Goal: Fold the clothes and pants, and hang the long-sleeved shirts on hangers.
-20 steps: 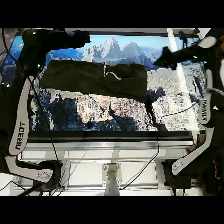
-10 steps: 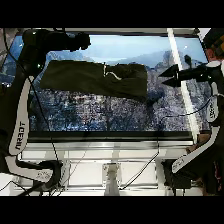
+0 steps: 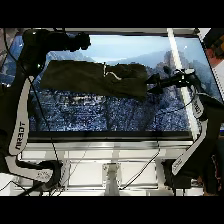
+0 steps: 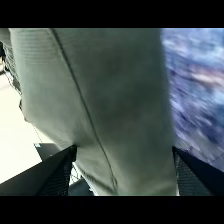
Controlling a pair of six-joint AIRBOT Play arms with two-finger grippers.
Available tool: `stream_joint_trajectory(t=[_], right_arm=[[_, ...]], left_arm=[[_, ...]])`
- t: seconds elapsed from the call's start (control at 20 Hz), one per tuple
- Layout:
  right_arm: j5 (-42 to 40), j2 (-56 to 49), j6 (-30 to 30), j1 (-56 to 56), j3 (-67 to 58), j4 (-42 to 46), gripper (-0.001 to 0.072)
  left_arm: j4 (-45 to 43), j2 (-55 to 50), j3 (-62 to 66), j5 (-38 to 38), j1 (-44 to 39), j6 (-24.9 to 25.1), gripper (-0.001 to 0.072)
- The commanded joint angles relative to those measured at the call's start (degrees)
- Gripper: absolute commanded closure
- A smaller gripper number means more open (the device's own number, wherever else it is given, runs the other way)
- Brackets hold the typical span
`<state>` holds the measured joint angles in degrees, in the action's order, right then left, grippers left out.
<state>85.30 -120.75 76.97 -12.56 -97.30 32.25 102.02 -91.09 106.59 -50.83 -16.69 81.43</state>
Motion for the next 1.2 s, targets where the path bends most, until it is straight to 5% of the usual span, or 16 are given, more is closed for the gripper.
stream_joint_trajectory(t=[0.0, 0.15, 0.2, 0.3, 0.35, 0.6, 0.65, 0.7, 0.75, 1.15], right_arm=[[-2.7, -0.7, -1.7, 3.0, 0.0, -0.4, 0.003], [-5.7, -0.7, -2.1, 5.6, 0.0, -0.3, 0.0047], [-6.3, -0.7, -2.2, 6.4, 0.0, -0.3, 0.0128], [-5.9, -0.7, -4.2, 7.7, -0.1, -0.3, 0.0634], [-4.9, -0.6, -4.4, 8.0, -0.1, -0.3, 0.067], [2.1, 2.4, 1.0, 8.0, -0.1, 9.3, 0.0675], [3.2, 3.7, 1.9, 8.0, 0.0, 12.7, 0.0675], [4.2, 5.0, 2.1, 7.9, 0.0, 15.5, 0.0675], [4.3, 6.5, 2.5, 7.9, 0.4, 17.5, 0.0674], [3.8, 22.7, 7.1, 6.1, 13.0, 31.0, 0.0674]], left_arm=[[0.0, 0.0, 0.0, 0.0, 0.0, 0.0, 0.0348], [0.0, 0.0, 0.0, 0.0, 0.0, 0.0, 0.0349], [0.0, 0.0, 0.0, 0.0, 0.0, 0.0, 0.0349], [0.0, 0.0, 0.0, 0.0, 0.0, 0.0, 0.0349], [0.0, 0.0, 0.0, 0.0, 0.0, 0.0, 0.0349], [0.0, 0.1, 0.0, -2.5, 0.2, 0.0, 0.0366], [0.0, 0.1, 0.0, -4.0, 0.2, 0.1, 0.0411], [0.0, 0.1, 0.0, -5.5, 0.3, 1.9, 0.0557], [0.0, 0.1, 0.0, -6.9, 0.3, 4.0, 0.0587], [1.9, 0.3, 0.0, -14.8, -0.5, 6.8, 0.0586]])
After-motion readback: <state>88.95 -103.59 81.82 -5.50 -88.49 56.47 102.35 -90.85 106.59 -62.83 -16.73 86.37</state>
